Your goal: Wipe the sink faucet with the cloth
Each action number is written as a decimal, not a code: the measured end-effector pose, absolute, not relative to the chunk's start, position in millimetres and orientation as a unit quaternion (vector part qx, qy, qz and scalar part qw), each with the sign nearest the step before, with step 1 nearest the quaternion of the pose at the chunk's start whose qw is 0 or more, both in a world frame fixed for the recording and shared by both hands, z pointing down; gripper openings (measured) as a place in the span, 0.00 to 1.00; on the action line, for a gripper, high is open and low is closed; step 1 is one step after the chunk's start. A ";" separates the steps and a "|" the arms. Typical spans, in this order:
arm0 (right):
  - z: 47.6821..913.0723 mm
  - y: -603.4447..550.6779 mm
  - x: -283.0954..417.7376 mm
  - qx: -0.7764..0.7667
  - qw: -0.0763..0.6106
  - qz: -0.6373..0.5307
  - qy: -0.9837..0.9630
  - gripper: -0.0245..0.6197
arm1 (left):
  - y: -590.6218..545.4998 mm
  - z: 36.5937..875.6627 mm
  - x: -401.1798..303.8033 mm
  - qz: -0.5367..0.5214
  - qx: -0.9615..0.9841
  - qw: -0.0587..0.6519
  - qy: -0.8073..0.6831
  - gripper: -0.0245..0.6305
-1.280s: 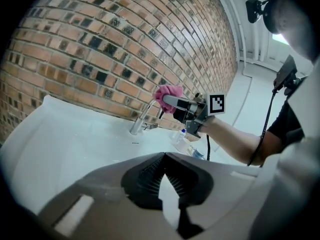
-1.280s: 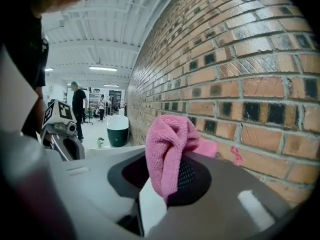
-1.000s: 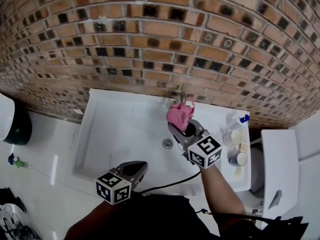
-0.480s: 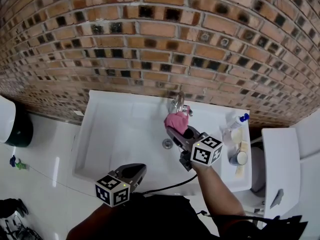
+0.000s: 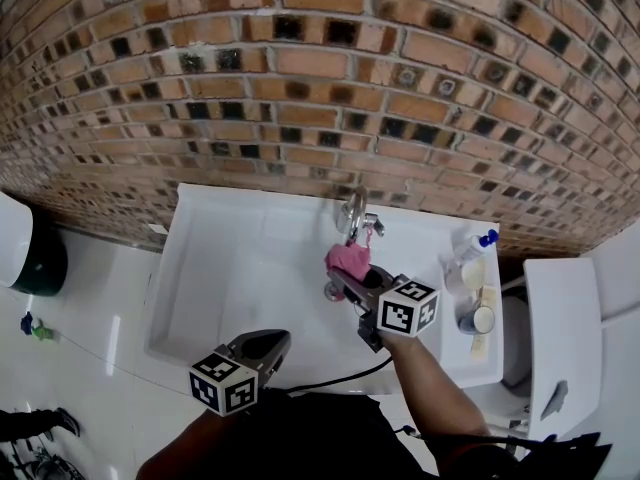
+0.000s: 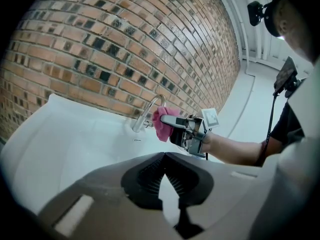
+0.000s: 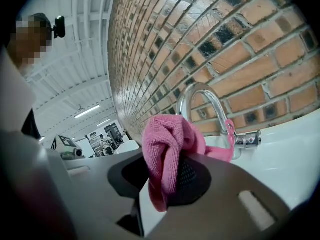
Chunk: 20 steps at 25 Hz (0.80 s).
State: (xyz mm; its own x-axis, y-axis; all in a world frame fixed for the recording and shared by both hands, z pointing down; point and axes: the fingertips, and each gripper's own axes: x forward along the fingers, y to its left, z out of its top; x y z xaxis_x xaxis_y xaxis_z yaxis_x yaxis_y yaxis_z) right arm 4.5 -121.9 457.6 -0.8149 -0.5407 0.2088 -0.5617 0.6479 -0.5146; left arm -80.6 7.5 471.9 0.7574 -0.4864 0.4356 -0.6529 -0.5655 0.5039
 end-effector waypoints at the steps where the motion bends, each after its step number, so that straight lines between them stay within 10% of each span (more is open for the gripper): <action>1: 459.5 -122.2 5.2 0.305 0.020 0.292 -0.906 0.17 | 7.2 472.1 -80.4 0.125 0.876 0.334 -0.325 0.04; 20: 528.4 -122.7 15.3 0.350 0.067 0.376 -0.855 0.17 | -0.2 474.2 -91.8 0.122 0.877 0.336 -0.321 0.04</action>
